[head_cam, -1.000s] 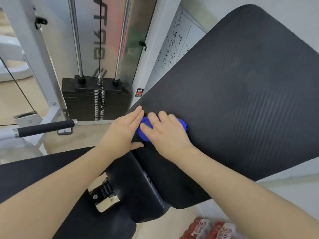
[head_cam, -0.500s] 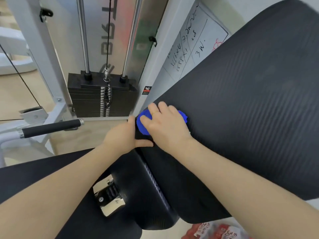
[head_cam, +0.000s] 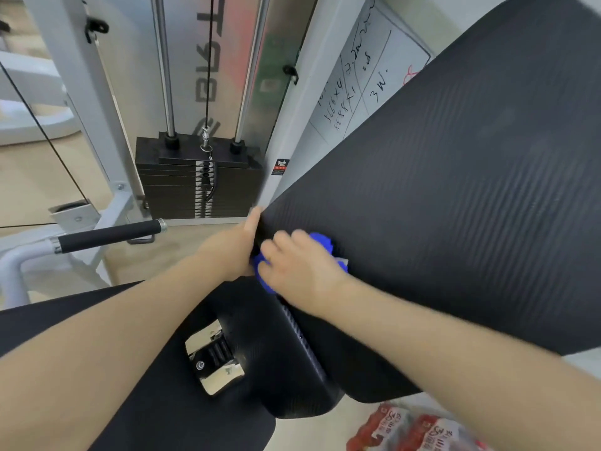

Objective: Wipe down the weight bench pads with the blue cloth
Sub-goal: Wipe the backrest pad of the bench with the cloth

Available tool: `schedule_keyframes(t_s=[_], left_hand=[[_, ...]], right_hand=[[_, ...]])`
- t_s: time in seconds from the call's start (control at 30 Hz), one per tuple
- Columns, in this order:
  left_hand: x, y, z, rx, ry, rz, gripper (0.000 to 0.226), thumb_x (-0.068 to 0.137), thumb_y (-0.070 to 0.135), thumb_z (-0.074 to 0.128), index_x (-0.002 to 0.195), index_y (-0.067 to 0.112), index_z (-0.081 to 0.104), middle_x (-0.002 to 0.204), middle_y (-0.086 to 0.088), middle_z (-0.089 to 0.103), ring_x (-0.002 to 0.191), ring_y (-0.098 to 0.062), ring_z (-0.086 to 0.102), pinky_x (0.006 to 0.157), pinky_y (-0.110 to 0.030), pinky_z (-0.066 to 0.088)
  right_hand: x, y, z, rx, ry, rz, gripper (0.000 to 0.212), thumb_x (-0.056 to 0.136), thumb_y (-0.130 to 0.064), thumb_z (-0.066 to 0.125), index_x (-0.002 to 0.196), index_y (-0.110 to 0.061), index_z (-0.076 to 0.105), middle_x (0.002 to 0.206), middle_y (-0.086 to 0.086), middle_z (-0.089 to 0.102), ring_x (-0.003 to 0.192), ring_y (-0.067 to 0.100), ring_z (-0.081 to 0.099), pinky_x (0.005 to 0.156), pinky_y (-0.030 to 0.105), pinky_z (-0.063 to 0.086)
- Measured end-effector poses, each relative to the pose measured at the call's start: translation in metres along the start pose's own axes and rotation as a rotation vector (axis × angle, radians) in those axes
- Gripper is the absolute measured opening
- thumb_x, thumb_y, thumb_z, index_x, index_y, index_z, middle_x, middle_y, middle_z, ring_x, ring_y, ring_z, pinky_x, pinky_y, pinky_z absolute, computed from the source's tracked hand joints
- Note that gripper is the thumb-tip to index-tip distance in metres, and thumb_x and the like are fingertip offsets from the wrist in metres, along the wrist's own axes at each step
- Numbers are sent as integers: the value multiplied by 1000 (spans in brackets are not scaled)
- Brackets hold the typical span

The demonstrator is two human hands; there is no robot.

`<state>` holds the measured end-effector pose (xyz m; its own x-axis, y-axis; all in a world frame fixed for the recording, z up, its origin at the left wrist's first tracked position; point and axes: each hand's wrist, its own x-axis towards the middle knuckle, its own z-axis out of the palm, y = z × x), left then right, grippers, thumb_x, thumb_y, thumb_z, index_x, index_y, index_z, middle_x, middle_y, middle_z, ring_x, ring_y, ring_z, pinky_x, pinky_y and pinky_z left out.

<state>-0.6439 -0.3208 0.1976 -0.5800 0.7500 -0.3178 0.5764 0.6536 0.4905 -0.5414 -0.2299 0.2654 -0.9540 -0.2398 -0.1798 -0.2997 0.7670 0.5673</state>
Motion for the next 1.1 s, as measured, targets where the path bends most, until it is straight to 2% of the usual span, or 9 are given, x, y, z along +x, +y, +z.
schedule_keyframes(t_s=[0.1,0.2,0.33,0.47,0.53,0.6,0.83,0.97,1.1], left_hand=[[-2,0,-4,-54,-77,4,115,77,20,72,146,12,-19,149,-12,34,114,-34,55,91,-38,43],[-8,4,3,-118,0,34,119,75,20,74,145,13,-21,158,-8,8,123,-33,48,97,-38,44],[-18,6,15,-41,101,123,116,73,23,76,147,10,-13,158,-12,-10,142,-34,21,110,-43,34],[-30,8,22,119,259,219,96,72,7,73,147,2,15,155,-27,9,132,-41,38,101,-43,42],[-34,15,25,156,273,295,89,72,-5,64,146,0,15,153,-29,13,130,-41,42,99,-40,44],[-37,23,29,183,221,280,82,83,-4,49,147,2,-2,157,-21,-6,136,-30,34,103,-29,36],[-39,26,31,-9,210,211,85,82,-2,50,149,9,0,158,-6,-14,141,-28,26,99,-33,42],[-42,35,31,131,186,174,86,85,6,51,148,5,-8,157,-11,-18,145,-25,14,101,-30,41],[-39,32,31,189,193,191,84,86,5,46,144,3,-14,157,-16,-16,147,-27,5,109,-34,36]], right_hand=[[18,57,-13,-75,166,246,23,60,-15,52,71,-27,68,77,-2,62,66,21,55,54,27,29],[12,69,-20,-56,185,441,23,52,-14,68,74,-24,68,82,2,63,67,24,53,56,28,27],[-38,18,-10,153,84,231,25,50,-16,74,74,-19,67,84,5,62,69,25,51,56,31,36],[-62,-5,-21,187,-261,-35,25,84,-15,55,108,-17,61,113,6,50,99,26,43,78,35,35],[-46,13,-25,118,-138,47,31,89,-13,41,115,-18,56,116,4,47,104,26,41,81,35,34],[-27,38,-33,93,22,227,35,86,-11,34,111,-21,57,118,3,48,104,27,44,78,36,35],[-105,18,-22,213,-49,42,19,45,-10,74,56,-20,63,73,3,55,66,25,47,57,32,26],[-128,-6,-23,182,-318,-139,12,69,-17,67,80,-23,65,92,1,55,81,24,46,65,34,30],[-65,7,-24,185,-84,125,22,79,-18,59,99,-24,64,112,3,53,97,26,46,76,36,35]])
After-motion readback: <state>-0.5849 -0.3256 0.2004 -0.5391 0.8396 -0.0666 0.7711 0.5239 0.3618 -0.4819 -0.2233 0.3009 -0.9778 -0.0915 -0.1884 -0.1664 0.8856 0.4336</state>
